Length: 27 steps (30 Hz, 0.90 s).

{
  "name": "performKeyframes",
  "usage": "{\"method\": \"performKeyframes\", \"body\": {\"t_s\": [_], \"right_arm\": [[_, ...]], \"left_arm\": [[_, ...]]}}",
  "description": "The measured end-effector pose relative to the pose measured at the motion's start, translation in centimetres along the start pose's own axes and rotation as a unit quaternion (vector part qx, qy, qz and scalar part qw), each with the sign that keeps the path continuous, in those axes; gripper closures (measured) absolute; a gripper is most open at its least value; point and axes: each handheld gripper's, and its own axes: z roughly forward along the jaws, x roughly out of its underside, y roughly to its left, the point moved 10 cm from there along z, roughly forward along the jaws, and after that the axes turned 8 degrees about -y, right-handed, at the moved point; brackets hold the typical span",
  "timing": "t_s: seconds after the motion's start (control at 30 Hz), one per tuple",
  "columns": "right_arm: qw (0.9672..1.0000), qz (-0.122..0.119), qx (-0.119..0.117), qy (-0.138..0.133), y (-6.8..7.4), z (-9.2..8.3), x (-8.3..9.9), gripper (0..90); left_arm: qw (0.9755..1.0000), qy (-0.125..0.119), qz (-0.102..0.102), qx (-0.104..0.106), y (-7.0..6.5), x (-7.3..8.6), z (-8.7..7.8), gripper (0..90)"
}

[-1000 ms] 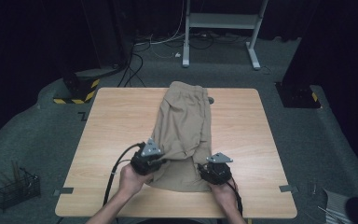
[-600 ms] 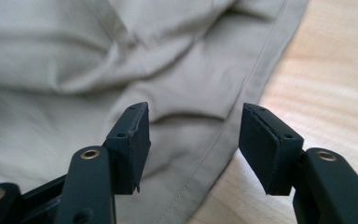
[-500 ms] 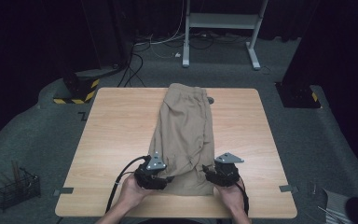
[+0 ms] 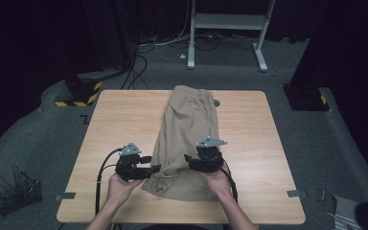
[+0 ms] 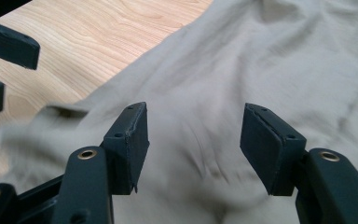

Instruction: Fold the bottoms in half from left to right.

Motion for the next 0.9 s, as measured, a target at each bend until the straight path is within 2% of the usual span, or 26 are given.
{"method": "performKeyframes", "body": {"t_s": [0.1,0.17,0.27,0.4,0.43,0.5,0.57,0.7,0.8,0.9], "right_arm": [[0.9999,-0.010,0.000,0.011,0.5,0.9,-0.4,41.6],[0.9997,-0.014,0.000,0.017,0.7,1.4,-0.5,41.6],[0.9994,-0.012,0.001,0.032,0.9,2.3,-0.1,41.6],[0.9983,-0.019,0.007,0.056,0.8,3.5,0.9,42.1],[0.9979,-0.018,0.005,0.061,0.9,3.7,1.2,44.7],[0.9971,-0.021,-0.004,0.072,1.1,3.8,1.8,55.6],[0.9961,-0.033,-0.014,0.081,1.3,3.7,2.5,67.3],[0.9954,-0.048,-0.029,0.078,1.5,2.4,3.3,83.6],[0.9961,-0.049,-0.033,0.065,1.4,0.8,4.1,88.0],[0.9970,-0.044,-0.034,0.053,1.4,-0.9,5.0,88.4]], "left_arm": [[0.9999,-0.006,0.001,-0.012,0.5,-0.5,-0.6,41.5],[0.9995,0.007,0.008,-0.028,0.8,-0.4,-0.4,41.5],[0.9979,0.032,0.016,-0.054,1.4,0.5,0.8,41.4],[0.9960,0.059,0.012,-0.066,1.9,1.9,3.1,41.2],[0.9958,0.063,0.012,-0.066,1.8,2.2,3.7,41.4],[0.9956,0.057,0.017,-0.072,1.9,2.5,4.4,44.4],[0.9965,0.051,0.004,-0.066,1.9,2.7,4.8,48.5],[0.9959,0.064,0.007,-0.064,2.0,3.5,5.5,55.4],[0.9946,0.079,0.013,-0.066,2.2,4.3,5.9,62.7],[0.9954,0.075,0.012,-0.059,2.3,4.5,5.9,68.6]]}}
